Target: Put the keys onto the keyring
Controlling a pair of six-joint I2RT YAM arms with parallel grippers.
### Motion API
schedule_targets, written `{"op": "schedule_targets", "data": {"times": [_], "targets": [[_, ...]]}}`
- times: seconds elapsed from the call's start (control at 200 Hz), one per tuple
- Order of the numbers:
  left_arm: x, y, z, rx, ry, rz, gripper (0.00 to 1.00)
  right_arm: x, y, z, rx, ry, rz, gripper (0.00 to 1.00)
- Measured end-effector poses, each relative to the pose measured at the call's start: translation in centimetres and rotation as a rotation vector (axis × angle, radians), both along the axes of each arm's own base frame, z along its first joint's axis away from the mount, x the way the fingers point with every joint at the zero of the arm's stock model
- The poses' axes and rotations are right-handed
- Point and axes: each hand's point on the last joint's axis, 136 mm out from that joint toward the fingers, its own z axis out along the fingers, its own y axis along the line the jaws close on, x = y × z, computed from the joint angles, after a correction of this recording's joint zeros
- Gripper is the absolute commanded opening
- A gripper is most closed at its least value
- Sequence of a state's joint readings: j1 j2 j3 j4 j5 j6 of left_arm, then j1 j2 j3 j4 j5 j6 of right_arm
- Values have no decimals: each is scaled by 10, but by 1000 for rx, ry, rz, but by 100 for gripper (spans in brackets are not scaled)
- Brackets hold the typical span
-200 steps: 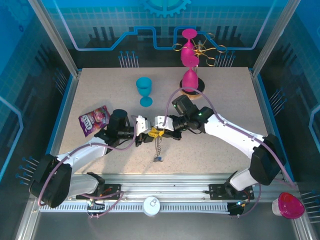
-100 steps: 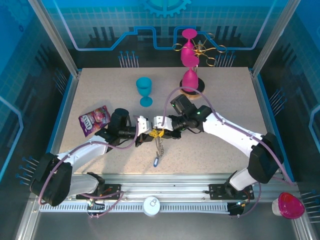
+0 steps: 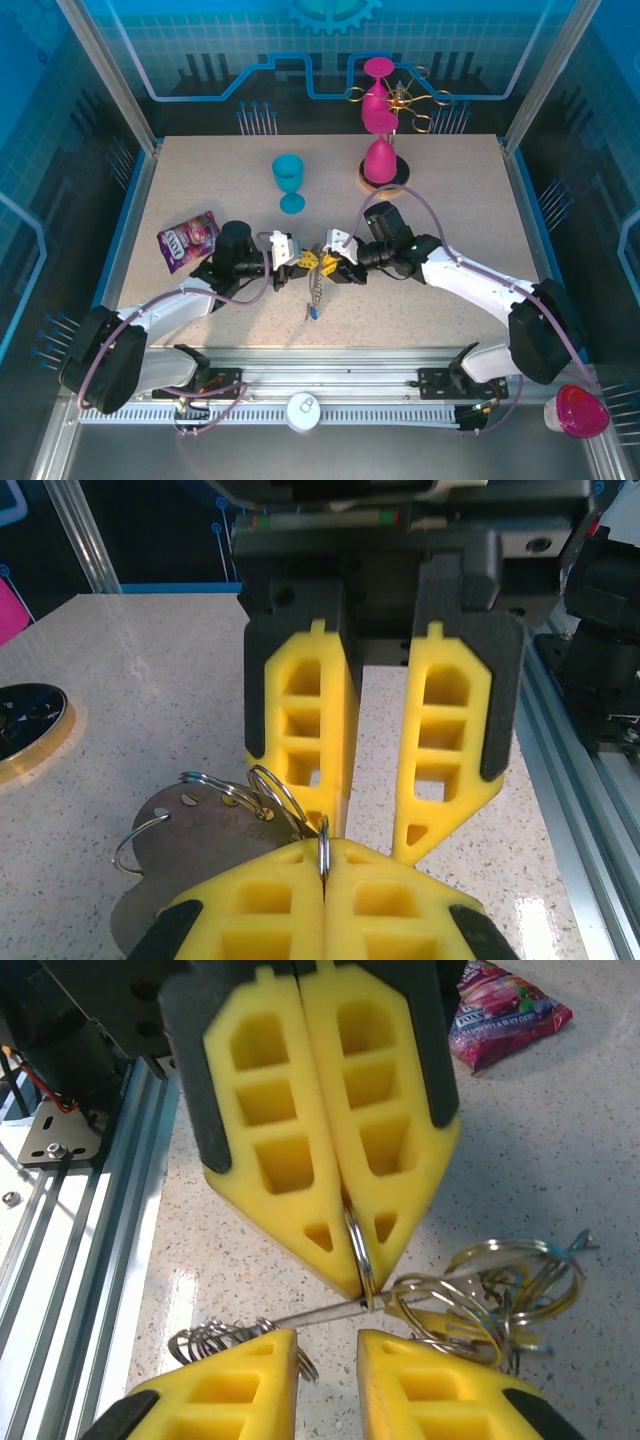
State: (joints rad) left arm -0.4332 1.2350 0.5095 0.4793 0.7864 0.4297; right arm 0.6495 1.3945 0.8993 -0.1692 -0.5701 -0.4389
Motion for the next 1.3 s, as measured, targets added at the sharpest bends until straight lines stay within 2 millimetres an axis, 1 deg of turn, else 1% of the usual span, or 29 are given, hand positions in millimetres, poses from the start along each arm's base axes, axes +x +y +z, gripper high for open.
{"op": "schedule_targets", "data": {"times": [0.155, 0.405, 0.685, 0.936, 1.026, 1.086, 1.201, 1.256, 1.301], "targets": [[-1, -1, 4, -24, -4, -6, 0, 1, -3, 2, 23, -10, -34, 23], [-4, -3, 12, -51, -24, -34, 0, 0, -1, 21, 90, -59, -32, 22], [-7, -4, 13, -56, -26, -48, 0, -1, 0, 31, 124, -89, -16, 21], [-11, -4, 11, -57, -20, -65, 0, -4, 1, 33, 134, -82, 0, 13], [-10, -4, 11, -57, -20, -65, 0, -3, 1, 34, 141, -79, 2, 8], [-10, -3, 11, -57, -19, -62, 0, -2, 2, 34, 146, -80, 4, 0], [-9, -2, 10, -55, -13, -56, 0, -1, 3, 33, 150, -74, 5, 0], [-8, -2, 9, -51, -8, -49, 12, 0, 3, 32, 149, -71, 4, 0], [-7, -1, 8, -47, -2, -43, 16, 1, 3, 30, 146, -69, 2, 0]]}}
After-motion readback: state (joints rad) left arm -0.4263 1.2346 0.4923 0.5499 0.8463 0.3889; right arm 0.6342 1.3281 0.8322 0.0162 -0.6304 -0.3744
